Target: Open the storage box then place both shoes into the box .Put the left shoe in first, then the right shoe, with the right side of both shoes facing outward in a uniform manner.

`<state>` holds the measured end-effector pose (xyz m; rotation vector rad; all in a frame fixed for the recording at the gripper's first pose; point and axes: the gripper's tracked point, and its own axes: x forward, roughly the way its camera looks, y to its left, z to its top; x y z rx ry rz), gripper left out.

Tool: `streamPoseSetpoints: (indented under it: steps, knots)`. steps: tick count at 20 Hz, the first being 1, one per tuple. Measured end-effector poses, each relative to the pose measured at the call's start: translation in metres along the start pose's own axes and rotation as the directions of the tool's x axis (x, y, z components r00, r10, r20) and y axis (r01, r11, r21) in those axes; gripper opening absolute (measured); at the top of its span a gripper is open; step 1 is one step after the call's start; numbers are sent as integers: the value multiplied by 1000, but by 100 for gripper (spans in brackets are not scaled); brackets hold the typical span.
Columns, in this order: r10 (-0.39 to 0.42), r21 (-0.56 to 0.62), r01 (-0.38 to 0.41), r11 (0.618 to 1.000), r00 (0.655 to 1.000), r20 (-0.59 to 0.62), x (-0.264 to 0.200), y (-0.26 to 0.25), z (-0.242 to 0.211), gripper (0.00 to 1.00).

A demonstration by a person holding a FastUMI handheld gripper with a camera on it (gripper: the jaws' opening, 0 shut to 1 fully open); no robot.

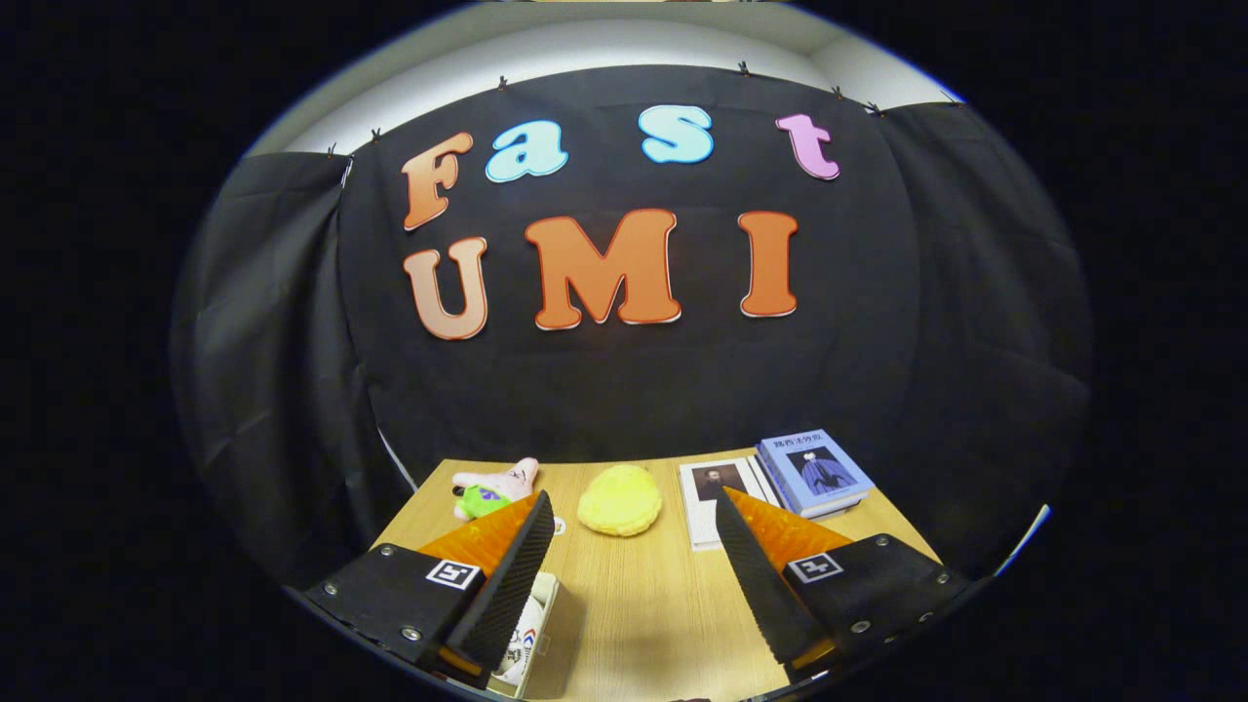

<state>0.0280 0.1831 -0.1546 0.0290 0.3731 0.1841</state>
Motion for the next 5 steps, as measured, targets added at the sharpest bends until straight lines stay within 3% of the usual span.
streamPoseSetpoints:
  steps: [5]
  knots:
    - [-14, -17, 16, 1000, 997, 78, -14, -28, 38, 98]
